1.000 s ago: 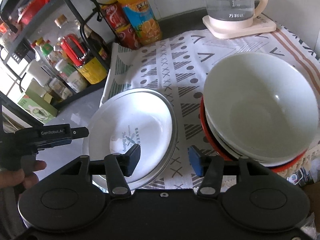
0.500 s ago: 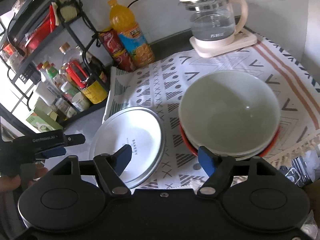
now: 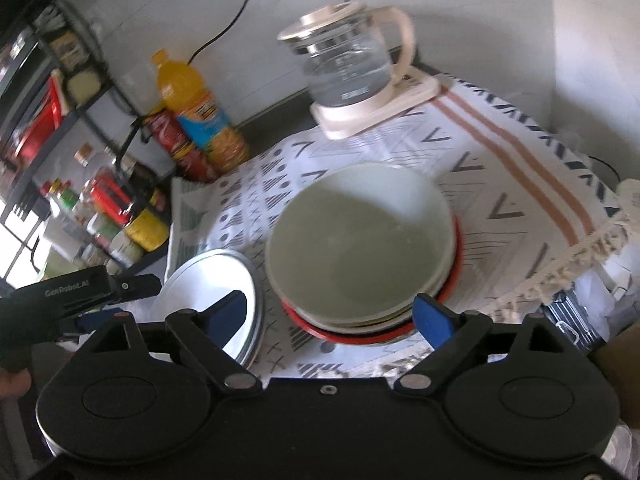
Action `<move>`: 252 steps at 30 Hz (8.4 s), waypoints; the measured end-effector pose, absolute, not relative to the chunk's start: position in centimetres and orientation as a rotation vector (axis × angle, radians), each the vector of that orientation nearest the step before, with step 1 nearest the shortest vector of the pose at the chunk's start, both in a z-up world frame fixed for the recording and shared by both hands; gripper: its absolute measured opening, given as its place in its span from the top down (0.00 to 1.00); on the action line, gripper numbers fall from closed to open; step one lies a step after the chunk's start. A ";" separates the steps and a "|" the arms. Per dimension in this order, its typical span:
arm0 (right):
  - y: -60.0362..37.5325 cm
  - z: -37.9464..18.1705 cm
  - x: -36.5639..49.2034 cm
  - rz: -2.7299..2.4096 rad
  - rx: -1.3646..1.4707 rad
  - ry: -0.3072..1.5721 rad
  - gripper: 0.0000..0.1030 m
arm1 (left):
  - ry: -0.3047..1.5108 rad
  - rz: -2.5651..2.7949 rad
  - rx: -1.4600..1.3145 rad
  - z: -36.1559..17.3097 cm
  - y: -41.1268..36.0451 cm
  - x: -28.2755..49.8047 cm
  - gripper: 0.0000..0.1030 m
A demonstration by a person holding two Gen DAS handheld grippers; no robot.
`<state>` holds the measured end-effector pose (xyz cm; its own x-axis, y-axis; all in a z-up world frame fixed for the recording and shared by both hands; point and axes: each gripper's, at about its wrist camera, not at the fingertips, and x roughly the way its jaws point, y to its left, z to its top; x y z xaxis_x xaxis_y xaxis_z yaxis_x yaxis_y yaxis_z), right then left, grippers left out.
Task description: Organize plates and bowls
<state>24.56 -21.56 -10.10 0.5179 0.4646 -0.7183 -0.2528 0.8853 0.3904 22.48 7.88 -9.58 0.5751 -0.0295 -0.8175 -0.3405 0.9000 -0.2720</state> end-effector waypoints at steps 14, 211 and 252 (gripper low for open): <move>-25.0 -11.2 25.9 0.302 0.301 0.932 0.13 | 0.990 0.045 -0.406 -10.9 4.0 26.7 0.13; -19.1 -3.5 13.4 0.365 0.195 0.779 0.00 | 0.855 0.143 -0.312 -3.3 10.5 7.7 0.02; -14.4 -4.2 0.5 0.285 0.112 0.750 0.00 | 0.836 0.068 -0.269 -4.8 13.9 -3.1 0.00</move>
<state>0.51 -14.37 -4.21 0.6956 0.2947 -0.6552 -0.2151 0.9556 0.2014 -3.12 13.88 -4.77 0.6702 -0.0454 -0.7408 -0.1652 0.9639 -0.2086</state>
